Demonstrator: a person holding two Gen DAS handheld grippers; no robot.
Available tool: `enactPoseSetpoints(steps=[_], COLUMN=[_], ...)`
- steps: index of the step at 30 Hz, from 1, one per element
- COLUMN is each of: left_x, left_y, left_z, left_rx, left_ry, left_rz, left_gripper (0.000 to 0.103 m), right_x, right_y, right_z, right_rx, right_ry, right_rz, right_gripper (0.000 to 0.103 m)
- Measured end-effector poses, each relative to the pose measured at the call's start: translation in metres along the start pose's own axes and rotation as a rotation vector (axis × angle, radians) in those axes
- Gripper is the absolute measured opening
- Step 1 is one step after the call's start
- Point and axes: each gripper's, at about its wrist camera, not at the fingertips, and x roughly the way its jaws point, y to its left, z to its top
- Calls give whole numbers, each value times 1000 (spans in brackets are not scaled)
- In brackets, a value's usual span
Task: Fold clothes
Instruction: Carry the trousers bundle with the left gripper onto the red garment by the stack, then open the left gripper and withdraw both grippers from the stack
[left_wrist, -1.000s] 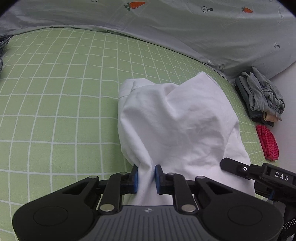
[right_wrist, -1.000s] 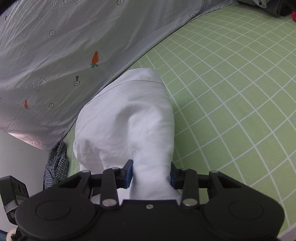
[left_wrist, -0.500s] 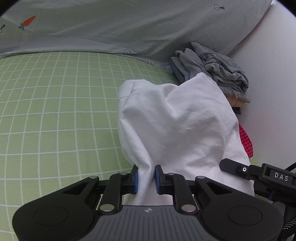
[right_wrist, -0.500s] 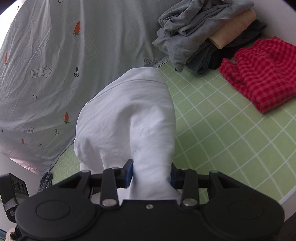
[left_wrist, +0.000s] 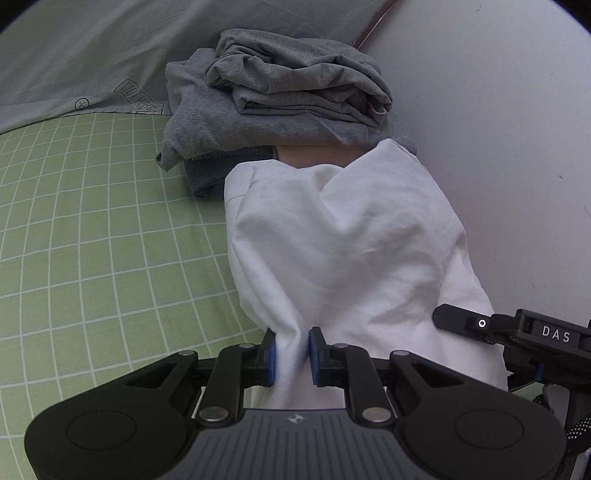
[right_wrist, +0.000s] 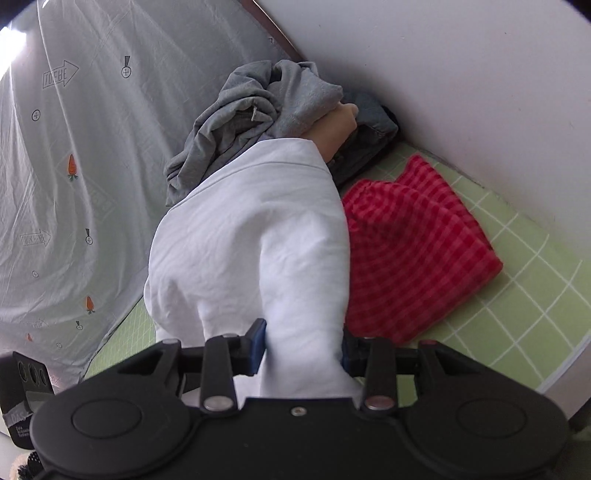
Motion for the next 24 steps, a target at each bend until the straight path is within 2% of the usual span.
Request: enactPoseSetpoints(steps=[4,7,10,12,13,16,18,19,21,22,24], left_x=[33,60,80,88,86,74,64,59,48,43,35], left_y=[-16,-26,-27,-27,-25,-18,-14,-11,-7,-4,-1], left_z=[13,19,15,13,14,17,21,23,26,28,31], left_rx=[-38,-43,-9,18,34,78,110,121,141,151,156], left_ry=[11,10,44,58,56,43,24,7,-30,-48,-89], left_rz=[-1,20,56,66,55,47,57,68,93,105,105], left_gripper=[18,19,19,22,24,32,41,44,56,59,70], right_x=[16,39,65,81,83,73,57,49,39,40,56], right_y=[-21,-32,-35,-33,-31,-20,-4,4,18,23,25], right_z=[49,78,86,84,81,77,72,68,55,47,28], right_rx=[-97,-191,-298,-379,-411,-460,-463,-468,-477,-488,-525], right_ry=[58,84,100,112,99,32,-80,-128,-198,-213,-174], right_rz=[10,-15,-106,-196,-226,-294,-414,-444,-433,-407,-351], right_gripper=[39,41,46,56,60,62,64,70,81,81,83])
